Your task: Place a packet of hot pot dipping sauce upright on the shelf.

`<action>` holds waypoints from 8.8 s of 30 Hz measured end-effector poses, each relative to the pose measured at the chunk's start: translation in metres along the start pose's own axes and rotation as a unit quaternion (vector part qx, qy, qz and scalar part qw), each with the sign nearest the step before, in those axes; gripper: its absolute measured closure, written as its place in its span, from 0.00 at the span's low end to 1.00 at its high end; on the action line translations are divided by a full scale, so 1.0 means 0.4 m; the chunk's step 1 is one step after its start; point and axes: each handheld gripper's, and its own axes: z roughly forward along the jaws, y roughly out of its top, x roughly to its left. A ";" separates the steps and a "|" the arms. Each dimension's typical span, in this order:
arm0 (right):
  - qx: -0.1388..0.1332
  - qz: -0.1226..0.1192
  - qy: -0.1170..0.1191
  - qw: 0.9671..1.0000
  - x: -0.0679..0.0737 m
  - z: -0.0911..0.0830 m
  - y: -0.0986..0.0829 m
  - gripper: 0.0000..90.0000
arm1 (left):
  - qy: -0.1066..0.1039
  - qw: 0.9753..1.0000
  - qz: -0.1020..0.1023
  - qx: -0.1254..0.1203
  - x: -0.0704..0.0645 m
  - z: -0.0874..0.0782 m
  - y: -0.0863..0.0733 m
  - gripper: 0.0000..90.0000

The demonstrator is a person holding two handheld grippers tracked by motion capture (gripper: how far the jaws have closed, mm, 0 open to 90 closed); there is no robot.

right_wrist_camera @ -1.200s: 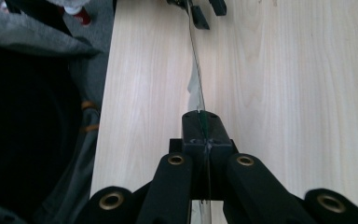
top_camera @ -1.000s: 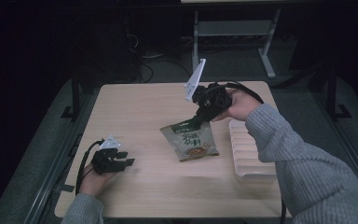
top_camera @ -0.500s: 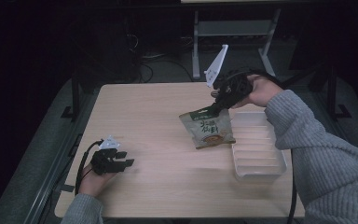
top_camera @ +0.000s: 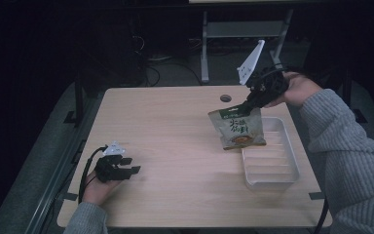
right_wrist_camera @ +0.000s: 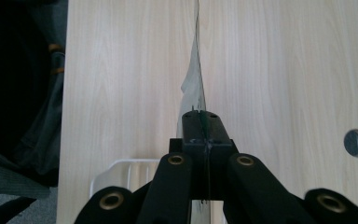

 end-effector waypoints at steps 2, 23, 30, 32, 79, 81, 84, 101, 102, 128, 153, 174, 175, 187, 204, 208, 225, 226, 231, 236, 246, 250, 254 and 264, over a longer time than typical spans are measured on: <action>0.005 0.003 -0.002 1.000 -0.001 -0.003 -0.006 0.99 | -0.001 1.000 -0.001 0.002 0.000 0.002 0.000 0.52; 0.030 0.039 -0.022 0.999 -0.013 -0.031 -0.110 0.99 | 0.003 1.000 -0.004 0.006 0.007 0.003 -0.001 0.44; 0.034 0.041 -0.028 0.998 -0.008 -0.027 -0.138 0.99 | 0.001 1.000 -0.008 0.003 0.005 0.004 0.001 0.44; 0.031 0.046 -0.028 0.998 -0.008 -0.023 -0.146 0.99 | 0.001 1.000 -0.007 0.004 0.005 0.005 0.001 0.44; 0.021 0.094 -0.047 0.994 0.027 0.088 -0.285 0.99 | -0.006 1.000 0.002 0.009 -0.011 0.011 0.005 0.43; 0.020 0.098 -0.047 0.994 0.029 0.088 -0.292 0.99 | -0.006 1.000 0.001 0.010 -0.011 0.012 0.004 0.43; 0.019 0.101 -0.047 0.994 0.030 0.088 -0.302 0.99 | -0.007 1.000 0.000 0.010 -0.012 0.012 0.005 0.43; 0.009 0.128 -0.049 0.991 0.029 0.093 -0.348 0.99 | -0.006 1.000 0.000 0.008 -0.009 0.008 0.004 0.42; 0.010 0.129 -0.050 0.990 0.030 0.092 -0.351 0.99 | -0.006 1.000 0.000 0.008 -0.010 0.008 0.005 0.41; 0.001 0.138 -0.055 0.989 0.042 0.085 -0.348 0.92 | -0.005 1.000 0.003 0.006 -0.009 0.003 0.008 0.40; -0.014 0.133 -0.069 0.989 0.065 0.077 -0.290 0.77 | -0.003 1.000 -0.002 -0.001 -0.007 -0.010 0.005 0.39; -0.018 0.146 -0.097 0.984 0.113 0.056 -0.261 0.64 | -0.008 1.000 0.009 0.001 -0.018 -0.009 0.006 0.38; -0.018 0.146 -0.097 0.984 0.113 0.056 -0.261 0.64 | -0.008 1.000 0.009 0.001 -0.018 -0.009 0.006 0.38; -0.033 0.153 -0.108 0.982 0.155 0.039 -0.247 0.56 | -0.006 1.000 0.015 -0.003 -0.029 -0.013 0.009 0.37; -0.042 0.133 -0.100 0.985 0.198 0.038 -0.201 0.54 | -0.006 1.000 0.008 -0.010 -0.024 -0.022 0.004 0.37; -0.044 0.126 -0.096 0.986 0.206 0.050 -0.189 0.53 | -0.005 1.000 0.005 -0.013 -0.020 -0.026 0.004 0.36; -0.050 0.121 -0.088 0.987 0.227 0.073 -0.156 0.51 | -0.005 1.000 0.007 -0.016 -0.020 -0.028 0.004 0.35; -0.048 0.120 -0.087 0.988 0.228 0.076 -0.154 0.51 | -0.005 1.000 0.007 -0.016 -0.020 -0.028 0.004 0.35; -0.041 0.111 -0.082 0.990 0.234 0.097 -0.134 0.50 | -0.005 1.000 0.008 -0.016 -0.020 -0.029 0.004 0.35; -0.036 0.105 -0.074 0.991 0.237 0.120 -0.114 0.49 | -0.005 1.000 0.007 -0.018 -0.020 -0.032 0.004 0.35; -0.020 0.088 -0.056 0.994 0.244 0.178 -0.071 0.48 | -0.006 1.000 0.009 -0.017 -0.019 -0.032 0.004 0.35; -0.017 0.086 -0.050 0.995 0.246 0.197 -0.058 0.48 | -0.006 1.000 0.009 -0.017 -0.019 -0.033 0.004 0.35; -0.015 0.086 -0.042 0.995 0.247 0.217 -0.046 0.48 | -0.007 1.000 0.009 -0.018 -0.020 -0.033 0.004 0.35; -0.007 0.082 -0.039 0.996 0.257 0.278 -0.039 0.48 | -0.007 1.000 0.009 -0.018 -0.020 -0.033 0.004 0.35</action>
